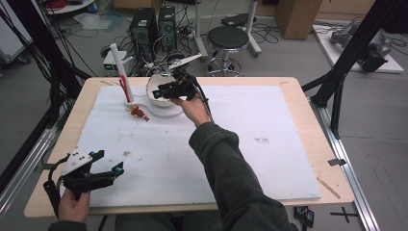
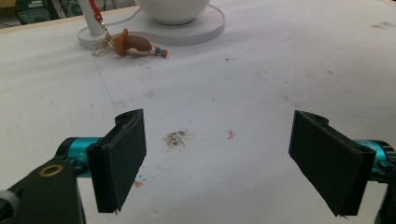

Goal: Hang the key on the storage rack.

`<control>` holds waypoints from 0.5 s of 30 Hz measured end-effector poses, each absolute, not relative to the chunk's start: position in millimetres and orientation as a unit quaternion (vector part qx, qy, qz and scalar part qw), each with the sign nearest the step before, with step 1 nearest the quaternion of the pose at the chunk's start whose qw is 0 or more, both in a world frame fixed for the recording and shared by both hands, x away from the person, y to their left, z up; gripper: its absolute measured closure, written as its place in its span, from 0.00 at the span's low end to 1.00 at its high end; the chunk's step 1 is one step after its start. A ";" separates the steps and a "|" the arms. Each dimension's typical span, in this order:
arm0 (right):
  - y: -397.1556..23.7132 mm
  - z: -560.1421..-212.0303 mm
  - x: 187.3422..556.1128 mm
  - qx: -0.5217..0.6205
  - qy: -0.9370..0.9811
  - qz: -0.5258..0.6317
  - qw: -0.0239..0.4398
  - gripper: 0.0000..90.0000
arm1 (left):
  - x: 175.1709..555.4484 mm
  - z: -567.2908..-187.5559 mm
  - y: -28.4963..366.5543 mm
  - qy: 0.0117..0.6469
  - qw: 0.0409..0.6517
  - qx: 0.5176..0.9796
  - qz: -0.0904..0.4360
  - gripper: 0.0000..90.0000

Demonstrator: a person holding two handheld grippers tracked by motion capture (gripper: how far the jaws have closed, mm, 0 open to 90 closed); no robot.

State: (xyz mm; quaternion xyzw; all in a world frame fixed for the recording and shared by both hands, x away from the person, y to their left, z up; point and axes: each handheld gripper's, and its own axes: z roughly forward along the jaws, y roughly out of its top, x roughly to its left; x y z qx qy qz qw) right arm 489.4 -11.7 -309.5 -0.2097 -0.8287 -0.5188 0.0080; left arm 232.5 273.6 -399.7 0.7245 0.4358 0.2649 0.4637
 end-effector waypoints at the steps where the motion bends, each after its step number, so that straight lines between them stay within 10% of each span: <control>1: -13.2 -310.1 489.3 -0.212 -0.830 -0.516 0.011 0.58 | 232.5 -399.9 273.1 0.437 0.465 0.723 0.264 0.22; 15: -30.0 -299.0 481.0 -0.213 -0.820 -0.531 0.014 0.47 | 232.5 -400.0 272.8 0.436 0.463 0.725 0.265 0.22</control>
